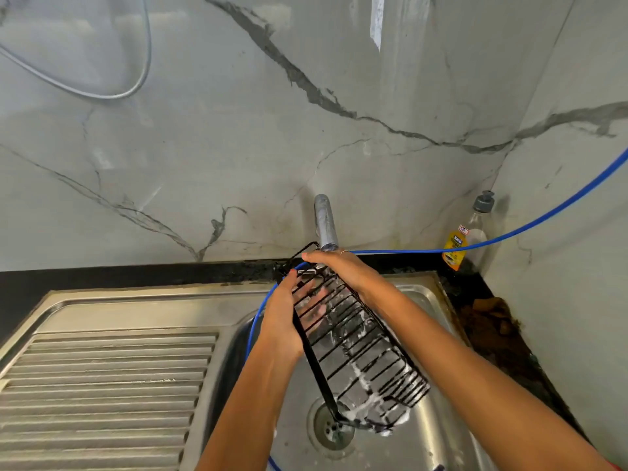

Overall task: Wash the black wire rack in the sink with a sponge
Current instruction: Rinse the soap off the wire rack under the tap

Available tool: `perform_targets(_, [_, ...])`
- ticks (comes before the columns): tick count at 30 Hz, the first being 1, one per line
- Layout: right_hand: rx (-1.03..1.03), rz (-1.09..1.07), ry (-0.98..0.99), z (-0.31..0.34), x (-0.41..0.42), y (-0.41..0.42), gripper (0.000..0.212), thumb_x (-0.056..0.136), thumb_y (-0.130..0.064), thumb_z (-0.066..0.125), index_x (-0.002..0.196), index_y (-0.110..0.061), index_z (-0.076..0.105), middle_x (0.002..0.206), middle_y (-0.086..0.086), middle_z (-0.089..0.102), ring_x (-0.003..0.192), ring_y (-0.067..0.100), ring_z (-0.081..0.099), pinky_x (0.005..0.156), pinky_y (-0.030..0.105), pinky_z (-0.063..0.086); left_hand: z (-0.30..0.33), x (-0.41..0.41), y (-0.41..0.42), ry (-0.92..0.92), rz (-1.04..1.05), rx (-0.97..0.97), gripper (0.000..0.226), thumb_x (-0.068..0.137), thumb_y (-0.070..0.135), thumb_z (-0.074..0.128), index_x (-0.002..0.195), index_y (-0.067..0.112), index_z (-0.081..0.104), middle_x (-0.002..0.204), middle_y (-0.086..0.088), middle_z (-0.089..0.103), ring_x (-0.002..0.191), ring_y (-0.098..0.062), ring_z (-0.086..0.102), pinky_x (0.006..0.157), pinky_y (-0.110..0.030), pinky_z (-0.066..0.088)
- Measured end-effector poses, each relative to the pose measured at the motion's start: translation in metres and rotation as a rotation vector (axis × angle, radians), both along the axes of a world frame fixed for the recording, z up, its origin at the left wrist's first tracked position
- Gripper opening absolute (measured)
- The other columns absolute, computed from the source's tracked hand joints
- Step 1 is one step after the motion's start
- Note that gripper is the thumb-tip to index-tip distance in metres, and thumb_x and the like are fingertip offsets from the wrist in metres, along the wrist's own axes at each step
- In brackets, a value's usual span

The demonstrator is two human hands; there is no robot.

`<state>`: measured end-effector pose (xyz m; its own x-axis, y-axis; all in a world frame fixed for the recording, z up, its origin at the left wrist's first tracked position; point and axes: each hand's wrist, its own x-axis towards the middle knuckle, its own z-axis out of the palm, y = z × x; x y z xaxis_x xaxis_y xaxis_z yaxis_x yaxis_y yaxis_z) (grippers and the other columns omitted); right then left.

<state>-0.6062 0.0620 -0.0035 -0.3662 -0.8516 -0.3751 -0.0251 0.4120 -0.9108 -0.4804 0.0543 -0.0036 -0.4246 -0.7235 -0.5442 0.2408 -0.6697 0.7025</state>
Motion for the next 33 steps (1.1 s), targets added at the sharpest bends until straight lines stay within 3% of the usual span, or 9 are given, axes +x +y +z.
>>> perform_targets(2, [0.081,-0.072,0.158,0.003,0.002,-0.004,0.085,0.039,-0.074,0.072,0.108,-0.026,0.066,0.118,0.000,0.063,0.108,0.023,0.059,0.098,0.044,0.046,-0.003,-0.002,0.003,-0.136,0.045,-0.093,0.036,0.094,0.032,0.058,0.127,0.016,0.053,0.123,-0.003,0.064,0.095,-0.018,0.067,0.070,-0.029,0.052])
perform_targets(4, [0.163,-0.110,0.287,0.009,0.004,-0.006,0.097,0.042,-0.075,0.071,0.122,-0.022,0.058,0.132,0.003,0.051,0.124,0.029,0.047,0.105,0.044,0.039,-0.008,-0.002,0.010,-0.266,0.018,-0.199,0.045,0.096,0.037,0.054,0.136,0.020,0.042,0.131,-0.001,0.058,0.105,-0.017,0.062,0.085,-0.032,0.051])
perform_targets(6, [0.226,-0.102,0.414,0.015,0.004,-0.004,0.099,0.055,-0.073,0.071,0.132,-0.015,0.046,0.140,0.007,0.039,0.131,0.033,0.037,0.106,0.044,0.037,-0.017,0.000,0.018,-0.423,-0.118,-0.277,0.065,0.095,0.051,0.046,0.151,0.030,0.022,0.152,0.000,0.036,0.133,-0.022,0.043,0.108,-0.043,0.038])
perform_targets(9, [0.258,-0.063,0.555,0.023,0.008,-0.002,0.107,0.056,-0.073,0.073,0.136,-0.012,0.036,0.143,0.006,0.032,0.136,0.036,0.029,0.105,0.049,0.037,-0.025,0.006,0.031,-0.499,-0.312,-0.294,0.082,0.091,0.057,0.048,0.155,0.032,0.004,0.162,-0.002,0.010,0.146,-0.026,0.019,0.116,-0.046,0.023])
perform_targets(13, [0.314,0.041,0.788,0.024,0.018,-0.005,0.109,0.051,-0.081,0.069,0.136,-0.021,0.037,0.134,-0.001,0.041,0.128,0.032,0.042,0.096,0.048,0.045,-0.031,0.012,0.042,-0.462,-0.337,-0.201,0.105,0.071,0.056,0.069,0.153,0.034,0.008,0.155,0.000,0.029,0.134,-0.027,0.039,0.101,-0.041,0.042])
perform_targets(17, [0.330,0.019,0.759,0.020,0.017,-0.016,0.106,0.045,-0.081,0.071,0.130,-0.025,0.042,0.125,-0.002,0.054,0.114,0.026,0.056,0.089,0.038,0.050,-0.027,0.013,0.040,-0.406,-0.284,-0.086,0.115,0.054,0.068,0.073,0.150,0.036,0.018,0.150,-0.002,0.035,0.124,-0.030,0.050,0.100,-0.051,0.045])
perform_targets(24, [0.121,0.102,0.795,0.021,0.001,-0.010,0.032,0.089,-0.038,0.061,0.117,-0.023,0.062,0.118,0.002,0.061,0.089,0.018,0.057,0.080,0.032,0.049,-0.029,0.017,0.042,-0.334,-0.230,-0.110,0.085,0.080,0.060,0.063,0.150,0.029,0.026,0.149,-0.005,0.037,0.114,-0.027,0.057,0.086,-0.040,0.053])
perform_targets(30, [0.105,0.159,1.230,0.004,0.015,-0.002,0.035,0.100,-0.028,0.039,0.128,-0.011,0.050,0.124,0.013,0.055,0.110,0.034,0.053,0.079,0.039,0.044,-0.027,0.010,0.040,-0.339,-0.237,-0.139,0.108,0.053,0.058,0.074,0.145,0.023,0.031,0.145,-0.005,0.042,0.124,-0.034,0.050,0.097,-0.055,0.046])
perform_targets(33, [0.150,0.170,1.221,0.000,0.025,0.004,0.038,0.100,-0.026,0.039,0.135,-0.012,0.044,0.131,0.013,0.049,0.116,0.036,0.045,0.090,0.047,0.041,-0.031,0.001,0.040,-0.324,-0.162,-0.117,0.121,0.044,0.063,0.075,0.147,0.019,0.029,0.146,-0.009,0.042,0.128,-0.032,0.048,0.097,-0.053,0.047])
